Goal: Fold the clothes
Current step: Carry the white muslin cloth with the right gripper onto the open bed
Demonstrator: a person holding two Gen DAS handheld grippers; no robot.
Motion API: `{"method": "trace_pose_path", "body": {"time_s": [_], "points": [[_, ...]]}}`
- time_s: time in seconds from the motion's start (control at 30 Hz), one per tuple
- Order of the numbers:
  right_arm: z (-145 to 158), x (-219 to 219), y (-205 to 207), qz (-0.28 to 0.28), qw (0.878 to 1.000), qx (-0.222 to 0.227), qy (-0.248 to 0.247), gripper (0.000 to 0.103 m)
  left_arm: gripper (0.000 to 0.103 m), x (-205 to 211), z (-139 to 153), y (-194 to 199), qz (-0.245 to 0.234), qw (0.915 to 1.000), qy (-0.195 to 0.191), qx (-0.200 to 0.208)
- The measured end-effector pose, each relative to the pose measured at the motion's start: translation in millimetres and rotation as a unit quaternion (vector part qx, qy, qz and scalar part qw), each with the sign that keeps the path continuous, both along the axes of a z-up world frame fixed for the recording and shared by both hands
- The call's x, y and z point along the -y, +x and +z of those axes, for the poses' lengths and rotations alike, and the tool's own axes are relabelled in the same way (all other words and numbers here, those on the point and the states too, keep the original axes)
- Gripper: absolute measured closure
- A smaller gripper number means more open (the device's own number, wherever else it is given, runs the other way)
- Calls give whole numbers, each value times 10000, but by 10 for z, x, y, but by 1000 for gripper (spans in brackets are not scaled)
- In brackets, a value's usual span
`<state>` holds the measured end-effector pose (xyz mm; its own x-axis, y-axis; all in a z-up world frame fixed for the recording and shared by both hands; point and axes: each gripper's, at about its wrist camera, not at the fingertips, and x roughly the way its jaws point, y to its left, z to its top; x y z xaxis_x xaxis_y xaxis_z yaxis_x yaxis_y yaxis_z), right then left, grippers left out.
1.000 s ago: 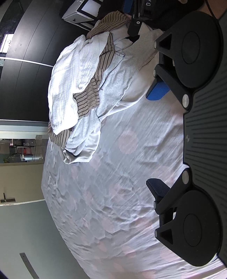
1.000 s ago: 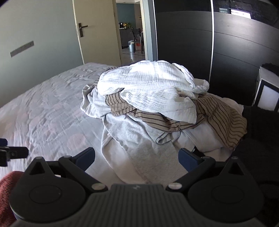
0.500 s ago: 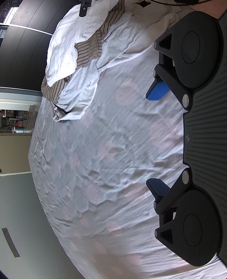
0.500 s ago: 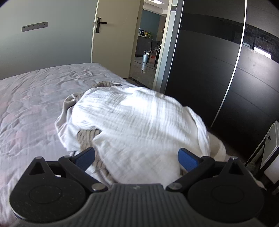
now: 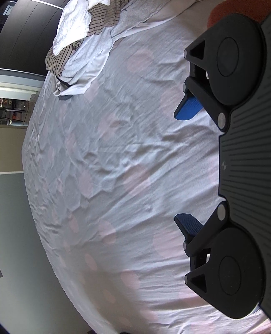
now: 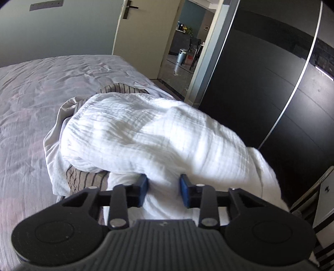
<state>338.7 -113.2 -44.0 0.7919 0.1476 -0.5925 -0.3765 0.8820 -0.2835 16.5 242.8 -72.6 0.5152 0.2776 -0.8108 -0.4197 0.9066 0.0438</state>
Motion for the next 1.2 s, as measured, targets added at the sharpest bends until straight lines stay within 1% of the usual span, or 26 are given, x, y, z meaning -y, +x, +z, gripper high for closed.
{"method": "trace_pose_path", "body": {"time_s": [0.07,0.1,0.23,0.37,0.5,0.6,0.67,0.73,0.83,0.93,1.03,1.1,1.13,1.2], "points": [[143,-32,-49,55,9998,165,-3,89,0,-66,-5,-124,157,9999,-9,59],[221,-45,-73,80,9997,249,17,92,0,-95,-3,-200,228,9997,-10,97],[586,-170,-262,287,9977,589,146,94,0,-231,19,-507,516,9984,98,196],[958,-539,-526,638,9939,888,133,95,0,-429,117,-875,825,9956,157,422],[1238,-1083,-907,1175,9876,1009,248,95,0,-674,235,-1237,1138,9914,259,587],[1348,-1557,-1315,1807,9776,1004,394,95,0,-876,314,-1487,1379,9872,404,696],[1397,-1900,-1625,2274,9676,979,494,95,0,-1022,358,-1640,1535,9842,411,782],[1410,-2285,-1950,2760,9551,887,619,95,0,-1176,402,-1804,1689,9807,379,906],[1348,-2859,-2465,3498,9313,582,833,95,0,-1402,434,-2025,1925,9748,322,1083],[1130,-3429,-2964,4162,9037,138,996,95,0,-1618,414,-2230,2164,9687,230,1191],[757,-3915,-3440,4706,8754,-394,1034,95,0,-1778,322,-2384,2299,9659,110,1182],[434,-4135,-3784,4980,8589,-757,926,95,0,-1839,223,-2457,2303,9660,42,1176],[279,-4232,-3921,5061,8532,-925,861,95,0,-1853,158,-2472,2280,9668,-25,1157],[-1,-4426,-4119,5135,8462,-1232,711,95,0,-1878,22,-2489,2222,9686,-231,1093]]}}
